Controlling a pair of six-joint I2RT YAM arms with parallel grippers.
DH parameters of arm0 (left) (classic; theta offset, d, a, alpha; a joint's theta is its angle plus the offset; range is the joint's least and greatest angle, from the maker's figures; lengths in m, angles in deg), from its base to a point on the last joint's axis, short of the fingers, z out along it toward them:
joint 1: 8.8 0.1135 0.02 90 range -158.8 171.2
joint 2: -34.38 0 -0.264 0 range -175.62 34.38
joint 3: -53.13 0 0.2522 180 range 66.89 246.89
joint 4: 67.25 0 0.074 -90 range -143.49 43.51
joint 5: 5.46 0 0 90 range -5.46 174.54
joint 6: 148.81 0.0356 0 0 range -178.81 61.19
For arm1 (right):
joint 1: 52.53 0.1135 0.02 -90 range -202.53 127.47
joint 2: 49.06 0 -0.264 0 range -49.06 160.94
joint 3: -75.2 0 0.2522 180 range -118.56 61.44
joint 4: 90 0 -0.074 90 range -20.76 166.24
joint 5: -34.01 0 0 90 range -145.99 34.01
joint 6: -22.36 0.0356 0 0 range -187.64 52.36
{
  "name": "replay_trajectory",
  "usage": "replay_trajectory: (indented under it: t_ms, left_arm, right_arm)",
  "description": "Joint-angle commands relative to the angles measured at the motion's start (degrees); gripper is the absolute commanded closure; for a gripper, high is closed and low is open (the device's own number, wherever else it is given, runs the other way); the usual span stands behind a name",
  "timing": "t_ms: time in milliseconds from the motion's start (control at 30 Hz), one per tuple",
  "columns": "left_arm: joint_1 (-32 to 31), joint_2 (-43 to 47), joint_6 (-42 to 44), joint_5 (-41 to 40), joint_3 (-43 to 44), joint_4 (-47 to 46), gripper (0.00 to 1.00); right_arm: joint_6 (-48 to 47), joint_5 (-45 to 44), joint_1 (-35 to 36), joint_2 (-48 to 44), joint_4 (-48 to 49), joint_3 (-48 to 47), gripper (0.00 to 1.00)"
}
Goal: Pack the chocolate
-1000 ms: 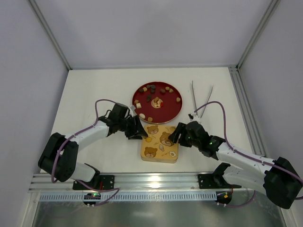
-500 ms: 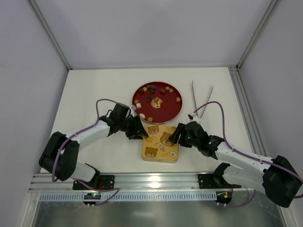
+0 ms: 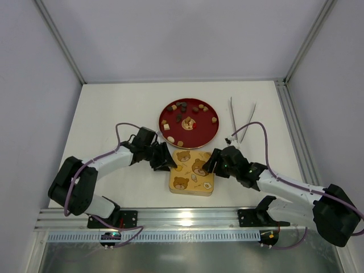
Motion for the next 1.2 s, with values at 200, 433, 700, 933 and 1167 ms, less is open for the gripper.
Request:
replay_trajectory:
  t_ms: [200, 433, 700, 933, 1167]
  left_arm:
    - [-0.7, 1.7, -2.4, -2.7, -5.2, -0.9, 0.56]
    - [-1.9, 2.5, -4.4, -3.8, -7.2, -2.3, 0.57]
    - [-1.9, 1.2, -5.0, -4.7, -8.5, -3.3, 0.57]
    - [-1.2, -1.1, -4.2, -5.4, -8.3, -3.6, 0.57]
    - [0.0, -2.5, -3.3, -4.5, -8.4, -4.4, 0.57]
  right_arm:
    - [-4.1, 1.6, -1.4, 4.4, 1.7, -3.2, 0.39]
    - [-6.7, 5.2, -2.9, 8.7, 3.7, -4.5, 0.40]
    - [-8.4, 7.5, -3.5, 11.8, 2.8, -6.3, 0.40]
    - [-7.3, 7.4, -3.6, 11.2, 2.8, -4.2, 0.41]
    - [-5.8, 8.1, -3.5, 9.2, 3.3, -2.2, 0.42]
